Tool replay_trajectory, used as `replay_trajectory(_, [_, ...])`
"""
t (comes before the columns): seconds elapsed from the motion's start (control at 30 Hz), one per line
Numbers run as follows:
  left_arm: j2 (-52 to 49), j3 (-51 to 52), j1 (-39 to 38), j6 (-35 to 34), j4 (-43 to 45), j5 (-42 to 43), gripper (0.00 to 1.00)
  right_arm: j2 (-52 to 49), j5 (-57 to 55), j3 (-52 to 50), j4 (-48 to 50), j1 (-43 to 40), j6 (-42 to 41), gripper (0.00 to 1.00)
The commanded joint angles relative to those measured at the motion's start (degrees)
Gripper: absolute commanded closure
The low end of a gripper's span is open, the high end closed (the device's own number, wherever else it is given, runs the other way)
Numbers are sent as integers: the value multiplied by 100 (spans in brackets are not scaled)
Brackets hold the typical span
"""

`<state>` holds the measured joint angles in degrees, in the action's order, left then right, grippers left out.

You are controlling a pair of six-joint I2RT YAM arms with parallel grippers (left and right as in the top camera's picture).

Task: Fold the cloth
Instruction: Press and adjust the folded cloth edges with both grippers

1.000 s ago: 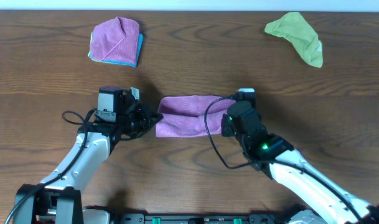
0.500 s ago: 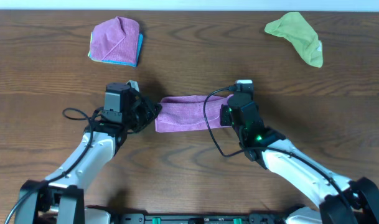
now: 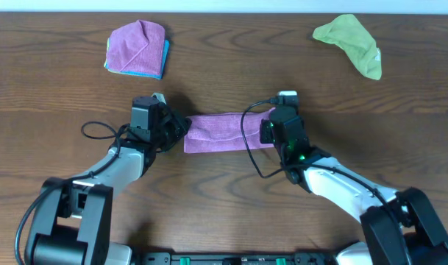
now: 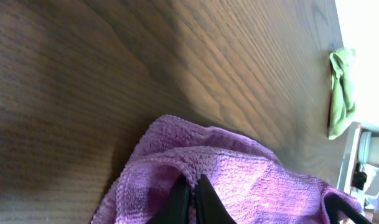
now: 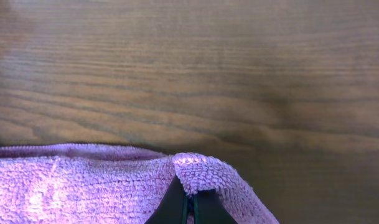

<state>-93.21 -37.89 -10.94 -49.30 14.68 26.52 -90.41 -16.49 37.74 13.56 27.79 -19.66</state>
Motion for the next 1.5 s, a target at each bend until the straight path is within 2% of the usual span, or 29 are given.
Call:
replay_trajectory(0.0, [-162, -11, 2, -9, 114, -125, 94, -199, -63, -13, 136, -63, 155, 98])
replay_trajectory(0.33, [-227, -11, 4, -2, 114, -317, 94, -455, -66, -13, 275, -79, 155, 98])
replay_trajectory(0.37, [-227, -11, 4, -2, 105, -319, 94, -455, -68, -13, 280, -79, 157, 94])
replay_trajectory(0.43, [-227, -11, 9, -2, 94, -341, 87, -455, -68, -13, 278, -79, 223, 85])
replay_trajectory(0.57, [-225, -11, 20, -7, 96, -310, 67, -448, -66, -13, 273, -79, 348, 66])
replay_trajectory(0.73, [-225, -11, 92, -4, 90, -114, 46, -321, -66, -13, 192, -76, 348, 54])
replay_trajectory(0.8, [-223, -11, 190, 0, 31, -22, 42, -227, -66, -13, 96, -76, 348, 46])
replay_trajectory(0.87, [-223, -11, 315, 66, -39, 166, 41, -68, -63, -13, -107, -76, 343, 39])
replay_trajectory(1.13, [-98, -13, 566, 249, -291, 651, 34, 809, -63, -13, -1209, -76, 164, 24])
replay_trajectory(1.33, [352, -15, 584, 682, -935, 636, 32, 1615, 195, -13, -2103, -76, -299, 20])
replay_trajectory(1.47, [684, -22, 562, 708, -1147, 671, 37, 2149, 256, -13, -2789, -81, -1130, 17])
